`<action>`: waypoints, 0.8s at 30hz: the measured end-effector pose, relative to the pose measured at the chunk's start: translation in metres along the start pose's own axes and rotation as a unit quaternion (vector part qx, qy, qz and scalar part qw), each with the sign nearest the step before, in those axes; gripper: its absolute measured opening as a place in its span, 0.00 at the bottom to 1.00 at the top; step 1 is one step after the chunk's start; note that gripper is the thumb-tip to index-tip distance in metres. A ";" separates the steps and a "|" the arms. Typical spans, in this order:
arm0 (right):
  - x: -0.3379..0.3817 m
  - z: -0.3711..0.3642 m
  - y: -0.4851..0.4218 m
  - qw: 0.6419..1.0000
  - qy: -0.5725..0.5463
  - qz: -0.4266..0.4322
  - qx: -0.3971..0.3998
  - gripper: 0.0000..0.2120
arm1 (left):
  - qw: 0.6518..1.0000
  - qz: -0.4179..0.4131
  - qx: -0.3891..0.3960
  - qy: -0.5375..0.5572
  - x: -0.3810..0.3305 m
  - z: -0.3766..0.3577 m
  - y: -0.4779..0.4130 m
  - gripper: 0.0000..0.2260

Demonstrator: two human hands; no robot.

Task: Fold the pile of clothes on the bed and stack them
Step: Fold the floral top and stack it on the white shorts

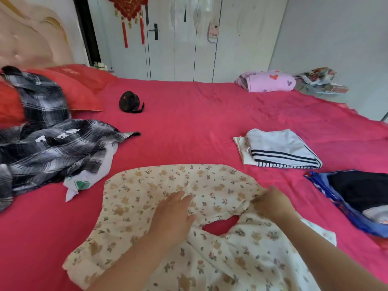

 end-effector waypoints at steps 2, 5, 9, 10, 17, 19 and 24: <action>0.012 0.007 0.000 0.996 -0.049 0.060 -0.041 0.14 | 1.000 -0.015 -0.016 0.019 -0.018 0.000 -0.002 0.25; 0.053 0.024 0.027 0.962 -0.144 0.176 -0.154 0.20 | 0.990 0.017 -0.072 0.117 -0.024 0.013 -0.010 0.24; 0.116 -0.023 0.109 0.894 -0.060 0.443 0.023 0.24 | 0.947 0.107 -0.165 0.254 -0.003 0.038 -0.011 0.18; 0.118 -0.039 0.128 0.871 -0.023 0.480 0.096 0.25 | 0.941 0.112 -0.177 0.267 0.001 0.040 -0.009 0.17; 0.067 -0.011 0.096 0.926 -0.124 0.348 -0.074 0.14 | 0.971 0.076 -0.075 0.215 -0.001 0.003 0.010 0.24; 0.057 -0.006 0.075 0.939 -0.126 0.294 -0.124 0.18 | 0.974 0.073 -0.079 0.200 -0.001 -0.004 0.011 0.24; 0.056 -0.036 0.044 0.979 -0.043 0.190 0.054 0.31 | 0.986 0.069 -0.036 0.148 0.005 -0.018 0.009 0.25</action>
Point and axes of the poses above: each hand's wrist, its own y-axis away from the middle knuckle, its own z-axis out of the back of the hand, x = y × z, the point moved 5 cm from there along -y, towards the middle knuckle
